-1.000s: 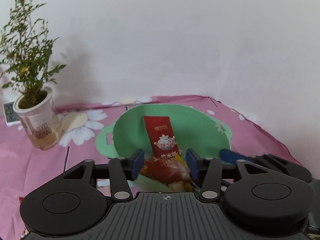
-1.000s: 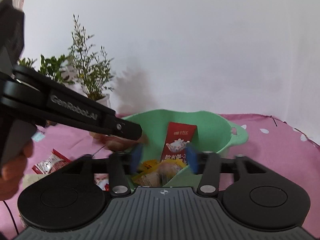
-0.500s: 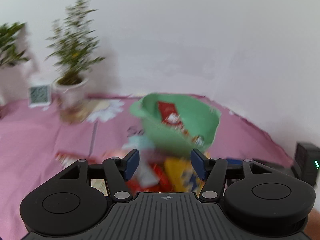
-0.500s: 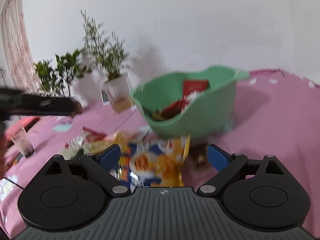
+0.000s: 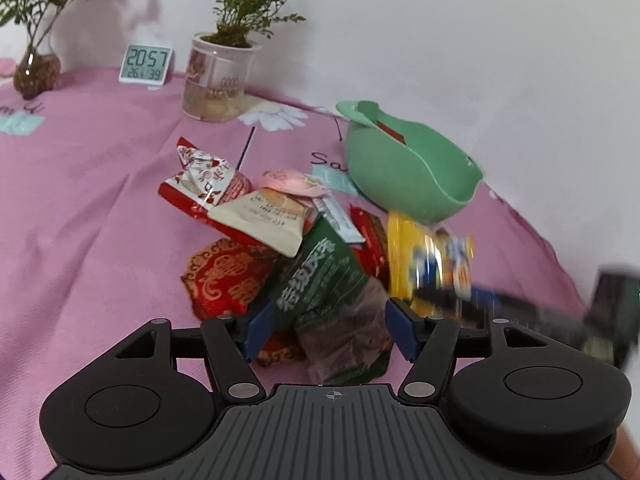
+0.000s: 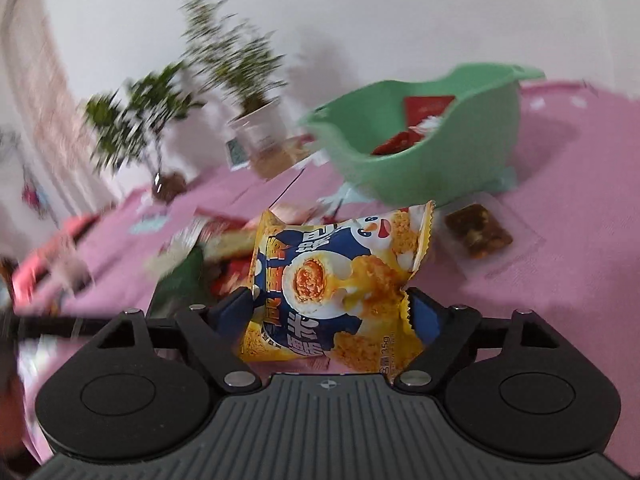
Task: Organize snacks
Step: 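Grasp the green-and-clear bag with the left tool while the right tool grasps the yellow-blue chip bag, then carry both bags over the green bowl and open both tools to drop them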
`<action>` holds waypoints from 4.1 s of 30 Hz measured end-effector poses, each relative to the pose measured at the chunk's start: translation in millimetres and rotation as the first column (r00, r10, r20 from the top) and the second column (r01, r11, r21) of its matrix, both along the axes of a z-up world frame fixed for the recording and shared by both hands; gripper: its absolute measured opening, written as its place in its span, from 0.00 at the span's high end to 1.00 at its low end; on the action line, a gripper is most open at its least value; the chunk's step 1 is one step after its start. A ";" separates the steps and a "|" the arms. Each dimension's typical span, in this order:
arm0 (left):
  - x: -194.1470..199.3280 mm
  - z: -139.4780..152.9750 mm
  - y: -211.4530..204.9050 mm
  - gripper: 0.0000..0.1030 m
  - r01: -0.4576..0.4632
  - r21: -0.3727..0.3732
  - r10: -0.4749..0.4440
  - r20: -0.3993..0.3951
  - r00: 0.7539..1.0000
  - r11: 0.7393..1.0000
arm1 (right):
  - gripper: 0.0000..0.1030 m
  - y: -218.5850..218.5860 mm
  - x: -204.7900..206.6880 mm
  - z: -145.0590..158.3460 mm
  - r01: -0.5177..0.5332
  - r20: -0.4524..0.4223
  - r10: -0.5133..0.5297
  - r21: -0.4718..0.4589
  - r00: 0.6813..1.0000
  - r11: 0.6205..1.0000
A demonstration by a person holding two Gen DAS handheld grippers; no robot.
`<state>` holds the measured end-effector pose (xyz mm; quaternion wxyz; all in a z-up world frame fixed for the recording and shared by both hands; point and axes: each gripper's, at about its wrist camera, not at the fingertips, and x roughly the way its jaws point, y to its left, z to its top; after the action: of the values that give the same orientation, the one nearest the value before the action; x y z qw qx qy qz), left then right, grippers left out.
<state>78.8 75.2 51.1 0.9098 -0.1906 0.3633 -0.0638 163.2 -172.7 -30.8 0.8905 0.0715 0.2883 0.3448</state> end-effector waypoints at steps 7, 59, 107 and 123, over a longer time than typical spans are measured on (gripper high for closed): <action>22.9 2.0 -13.2 0.00 -0.038 0.001 0.038 -0.032 0.999 0.999 | 0.15 -12.5 -62.9 1.2 -0.074 0.007 0.075 -0.084 0.997 0.994; 25.7 -18.8 -62.1 0.00 -0.010 0.326 0.021 -0.030 0.999 0.945 | 0.13 6.6 -61.1 -11.3 0.082 0.260 0.024 -0.391 0.965 0.917; 81.1 99.0 -73.4 0.00 0.060 0.312 -0.132 0.217 0.967 0.948 | 0.30 -20.9 2.1 82.9 0.206 0.445 -0.151 -0.077 0.882 0.975; 196.7 75.8 -75.4 0.00 0.092 0.187 -0.123 0.158 0.980 0.978 | 0.14 9.7 121.3 76.4 0.288 0.422 -0.182 -0.203 0.888 0.936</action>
<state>275.4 -0.2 126.9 0.9458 -0.0822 0.2991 -0.0962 284.5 -163.0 45.6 0.9671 -0.0827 0.1338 0.1999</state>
